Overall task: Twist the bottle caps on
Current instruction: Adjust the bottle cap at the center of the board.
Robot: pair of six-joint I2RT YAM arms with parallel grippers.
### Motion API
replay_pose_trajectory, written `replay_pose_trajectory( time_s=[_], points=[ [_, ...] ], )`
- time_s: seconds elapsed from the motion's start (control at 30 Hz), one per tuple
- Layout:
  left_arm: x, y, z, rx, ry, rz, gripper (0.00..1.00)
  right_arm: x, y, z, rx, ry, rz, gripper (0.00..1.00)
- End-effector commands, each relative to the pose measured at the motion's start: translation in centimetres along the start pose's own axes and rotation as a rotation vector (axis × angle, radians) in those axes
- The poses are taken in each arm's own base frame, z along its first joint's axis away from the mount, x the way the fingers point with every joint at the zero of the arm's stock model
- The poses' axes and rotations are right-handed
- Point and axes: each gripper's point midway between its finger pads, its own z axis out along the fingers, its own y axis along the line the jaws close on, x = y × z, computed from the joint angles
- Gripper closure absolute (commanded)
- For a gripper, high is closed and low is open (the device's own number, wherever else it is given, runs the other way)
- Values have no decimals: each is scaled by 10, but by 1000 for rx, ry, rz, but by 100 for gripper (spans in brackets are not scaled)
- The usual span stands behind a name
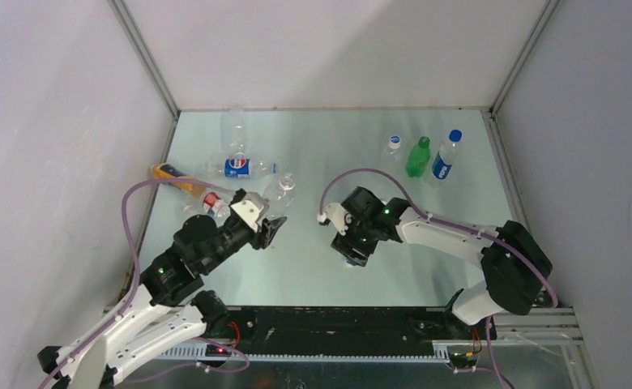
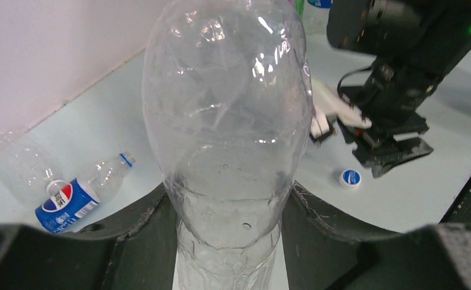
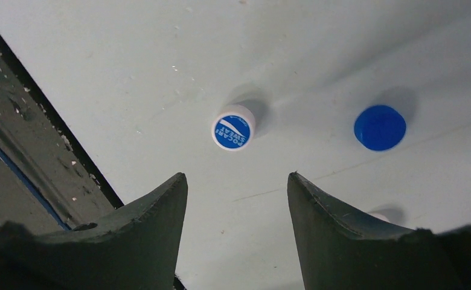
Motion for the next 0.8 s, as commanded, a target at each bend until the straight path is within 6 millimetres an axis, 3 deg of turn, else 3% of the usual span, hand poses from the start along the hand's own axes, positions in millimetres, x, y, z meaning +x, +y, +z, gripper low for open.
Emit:
replay_pose_trajectory(
  time_s=[0.0, 0.37, 0.77],
  points=[
    [-29, 12, -10, -49, -63, -12, 99, -18, 7, 3, -36, 2, -140, 36],
    [-28, 17, -30, -72, -74, -28, 99, -23, 5, 18, -22, 22, -194, 38],
    [-21, 13, -34, -54, -63, -36, 99, -20, -2, 37, 8, 64, -183, 40]
  ],
)
